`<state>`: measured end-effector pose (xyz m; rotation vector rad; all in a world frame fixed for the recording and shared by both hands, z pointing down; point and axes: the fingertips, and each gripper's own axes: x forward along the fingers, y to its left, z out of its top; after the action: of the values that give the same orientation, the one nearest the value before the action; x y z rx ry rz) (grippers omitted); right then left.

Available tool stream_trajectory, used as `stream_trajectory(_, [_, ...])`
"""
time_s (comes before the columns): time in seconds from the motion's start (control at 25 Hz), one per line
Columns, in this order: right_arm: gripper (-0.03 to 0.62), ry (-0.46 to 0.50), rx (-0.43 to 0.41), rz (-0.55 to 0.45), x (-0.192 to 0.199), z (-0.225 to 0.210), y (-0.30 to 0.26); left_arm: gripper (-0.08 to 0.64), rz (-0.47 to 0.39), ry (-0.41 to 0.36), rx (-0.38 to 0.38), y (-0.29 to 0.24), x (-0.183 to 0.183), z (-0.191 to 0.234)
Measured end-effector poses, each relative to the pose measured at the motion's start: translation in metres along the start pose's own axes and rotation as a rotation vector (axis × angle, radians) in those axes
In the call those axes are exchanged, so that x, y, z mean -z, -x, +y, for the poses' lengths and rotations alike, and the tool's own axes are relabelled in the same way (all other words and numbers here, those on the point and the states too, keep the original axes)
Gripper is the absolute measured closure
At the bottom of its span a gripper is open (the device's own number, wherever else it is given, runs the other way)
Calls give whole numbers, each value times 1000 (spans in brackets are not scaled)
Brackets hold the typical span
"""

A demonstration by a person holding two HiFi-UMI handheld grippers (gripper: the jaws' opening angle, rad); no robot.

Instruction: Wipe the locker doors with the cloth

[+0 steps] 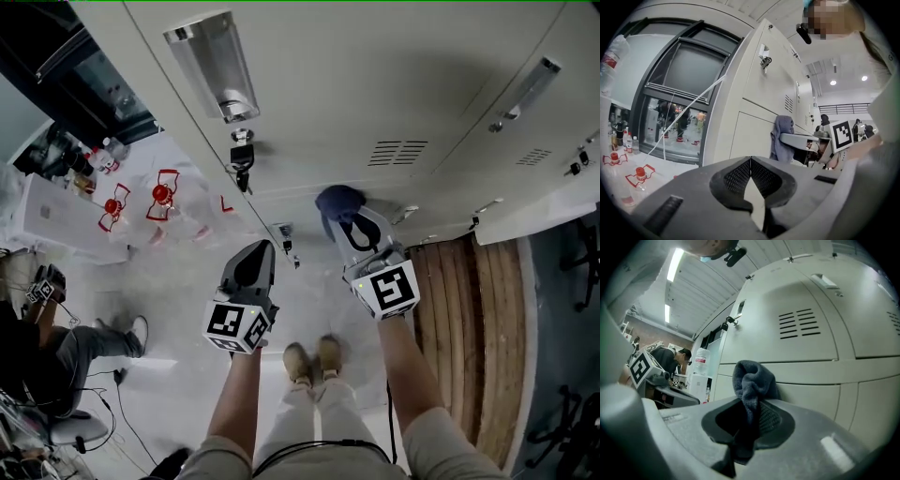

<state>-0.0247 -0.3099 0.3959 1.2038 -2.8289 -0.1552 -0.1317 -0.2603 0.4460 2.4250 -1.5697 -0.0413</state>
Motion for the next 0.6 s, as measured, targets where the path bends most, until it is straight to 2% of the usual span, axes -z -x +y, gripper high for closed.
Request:
stream_trajectory(0.36, [540, 14, 117, 24, 8, -64, 40, 561, 16, -6, 29, -9, 4, -21])
stream_trajectory(0.6, [540, -19, 189, 41, 15, -91, 57, 561, 23, -6, 39, -9, 6, -25])
